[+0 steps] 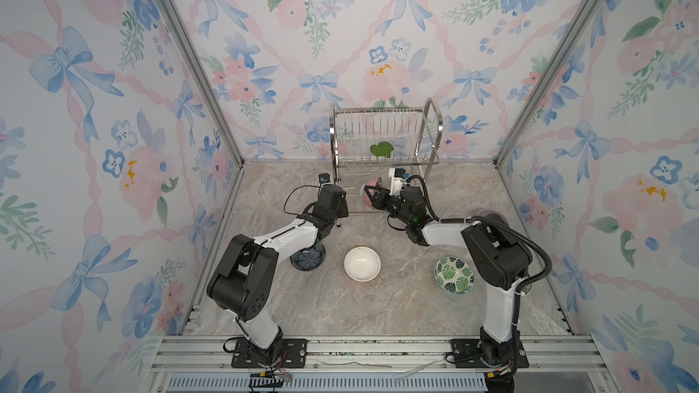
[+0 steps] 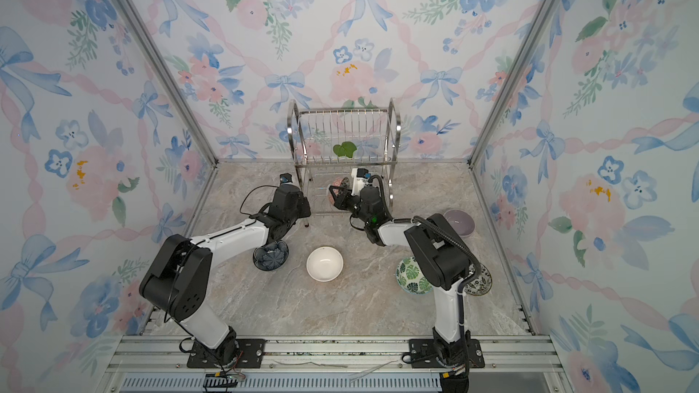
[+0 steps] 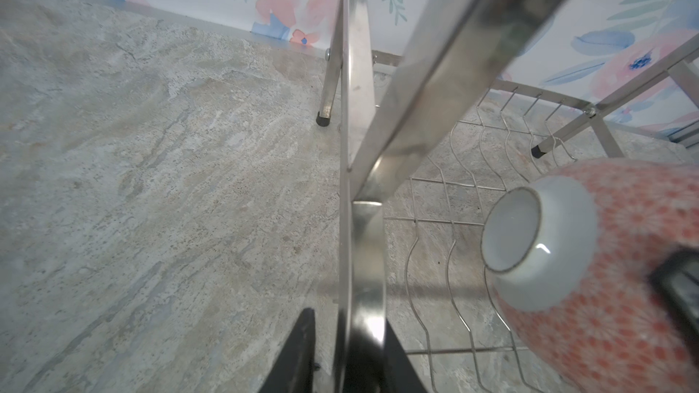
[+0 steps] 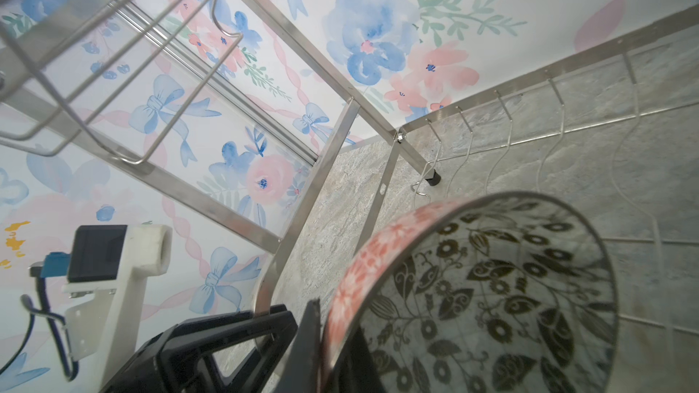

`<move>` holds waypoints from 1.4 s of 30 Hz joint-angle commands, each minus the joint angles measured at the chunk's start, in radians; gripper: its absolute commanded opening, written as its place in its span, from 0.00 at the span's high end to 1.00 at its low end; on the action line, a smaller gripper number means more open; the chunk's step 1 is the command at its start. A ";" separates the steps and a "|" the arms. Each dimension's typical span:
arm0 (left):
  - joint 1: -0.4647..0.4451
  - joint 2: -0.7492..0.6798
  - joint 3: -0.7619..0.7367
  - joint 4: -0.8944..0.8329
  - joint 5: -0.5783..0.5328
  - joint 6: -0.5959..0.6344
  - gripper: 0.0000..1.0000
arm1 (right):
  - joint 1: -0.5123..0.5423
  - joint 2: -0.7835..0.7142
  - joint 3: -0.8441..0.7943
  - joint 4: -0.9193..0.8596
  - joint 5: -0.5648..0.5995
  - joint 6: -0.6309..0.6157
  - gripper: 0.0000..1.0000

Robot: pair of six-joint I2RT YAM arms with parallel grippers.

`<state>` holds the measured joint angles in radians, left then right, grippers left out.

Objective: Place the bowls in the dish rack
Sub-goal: 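Tilt the held bowl upright and lower it into the lower rack tier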

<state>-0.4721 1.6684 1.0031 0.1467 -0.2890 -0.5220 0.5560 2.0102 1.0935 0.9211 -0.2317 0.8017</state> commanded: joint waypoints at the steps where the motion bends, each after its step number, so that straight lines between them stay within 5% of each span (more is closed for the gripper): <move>1: 0.001 0.017 0.017 -0.039 -0.035 0.041 0.81 | -0.007 0.017 0.044 0.126 0.004 0.008 1.00; 5: 0.001 0.038 0.031 -0.057 -0.028 0.063 1.00 | -0.009 0.053 0.084 0.134 -0.005 0.008 1.00; 42: -0.033 0.077 0.015 -0.001 0.062 0.201 1.00 | -0.032 0.482 0.740 -0.010 -0.112 0.120 1.00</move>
<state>-0.4850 1.7123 1.0325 0.1860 -0.3058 -0.3607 0.5373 2.4748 1.7813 0.8898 -0.3122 0.9146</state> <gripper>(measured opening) 0.115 0.107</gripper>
